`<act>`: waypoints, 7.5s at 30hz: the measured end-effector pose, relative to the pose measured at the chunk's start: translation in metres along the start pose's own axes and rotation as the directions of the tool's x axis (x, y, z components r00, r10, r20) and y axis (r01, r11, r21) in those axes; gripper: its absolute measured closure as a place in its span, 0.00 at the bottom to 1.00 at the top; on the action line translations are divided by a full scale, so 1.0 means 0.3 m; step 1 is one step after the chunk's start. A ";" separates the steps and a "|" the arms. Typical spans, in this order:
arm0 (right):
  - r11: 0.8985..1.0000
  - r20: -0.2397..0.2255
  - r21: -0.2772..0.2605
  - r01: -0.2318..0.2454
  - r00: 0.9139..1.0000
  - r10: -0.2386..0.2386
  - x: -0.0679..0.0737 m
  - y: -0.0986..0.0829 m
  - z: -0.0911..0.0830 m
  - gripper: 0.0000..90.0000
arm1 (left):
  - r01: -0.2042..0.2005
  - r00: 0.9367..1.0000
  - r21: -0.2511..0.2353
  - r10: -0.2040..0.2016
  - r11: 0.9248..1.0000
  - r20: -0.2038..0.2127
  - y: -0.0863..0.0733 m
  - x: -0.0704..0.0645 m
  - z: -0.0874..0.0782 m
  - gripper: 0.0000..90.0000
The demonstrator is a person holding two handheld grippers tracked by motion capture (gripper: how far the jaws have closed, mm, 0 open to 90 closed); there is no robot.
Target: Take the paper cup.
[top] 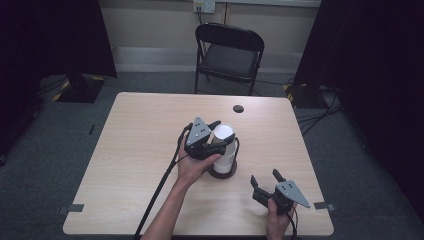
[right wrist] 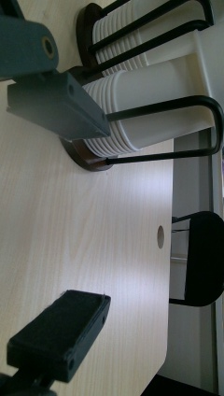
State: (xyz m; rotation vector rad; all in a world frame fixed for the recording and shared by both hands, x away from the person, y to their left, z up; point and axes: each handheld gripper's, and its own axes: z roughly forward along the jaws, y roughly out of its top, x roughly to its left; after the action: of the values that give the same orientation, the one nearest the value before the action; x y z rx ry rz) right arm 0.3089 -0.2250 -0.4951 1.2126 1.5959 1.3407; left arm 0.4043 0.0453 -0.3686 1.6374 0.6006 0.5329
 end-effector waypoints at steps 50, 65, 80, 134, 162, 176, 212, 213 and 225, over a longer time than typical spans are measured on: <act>1.000 -0.043 0.019 0.011 0.999 -0.010 -0.003 0.002 0.005 0.17 | 0.062 0.997 -0.053 -0.060 0.997 0.037 0.012 -0.039 -0.162 0.40; 0.999 -0.061 0.029 0.015 0.998 -0.013 0.000 0.004 0.008 0.18 | 0.139 0.987 -0.075 -0.132 0.987 0.093 -0.025 -0.053 -0.215 0.40; 0.998 -0.218 0.034 0.052 0.975 -0.043 0.079 0.011 0.002 0.38 | 0.238 0.967 -0.013 -0.235 0.971 0.102 -0.102 -0.059 -0.238 0.40; 0.938 -0.403 -0.284 0.196 0.864 -0.303 0.271 0.040 -0.011 0.88 | 0.557 0.783 0.049 -0.544 0.829 0.301 -0.242 -0.071 -0.293 0.38; 0.984 -0.491 -0.102 0.145 0.853 -0.177 0.236 0.052 -0.018 0.94 | 0.361 0.925 0.005 -0.358 0.933 0.127 -0.237 -0.060 -0.316 0.30; 0.987 -0.495 0.003 0.161 0.858 -0.138 0.219 0.054 -0.012 0.94 | 0.208 0.977 0.000 -0.208 0.978 0.051 -0.271 -0.054 -0.341 0.29; 0.917 -0.537 0.258 0.304 0.834 -0.125 0.172 0.149 0.024 0.93 | -0.164 0.986 0.170 0.161 0.972 0.031 -0.313 -0.125 -0.336 0.20; 0.913 -0.535 0.268 0.308 0.835 -0.125 0.170 0.153 0.027 0.93 | -0.165 0.986 0.173 0.161 0.971 0.037 -0.315 -0.129 -0.331 0.20; 0.877 -0.552 0.362 0.318 0.831 -0.074 0.149 0.208 0.047 0.93 | -0.278 0.959 0.196 0.259 0.940 0.116 -0.331 -0.162 -0.311 0.17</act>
State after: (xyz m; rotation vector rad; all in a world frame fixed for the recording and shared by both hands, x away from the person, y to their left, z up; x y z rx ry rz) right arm 0.3214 -0.1768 -0.4350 0.9132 2.4581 1.2720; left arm 0.2985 0.0948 -0.4539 1.9509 0.3775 0.6074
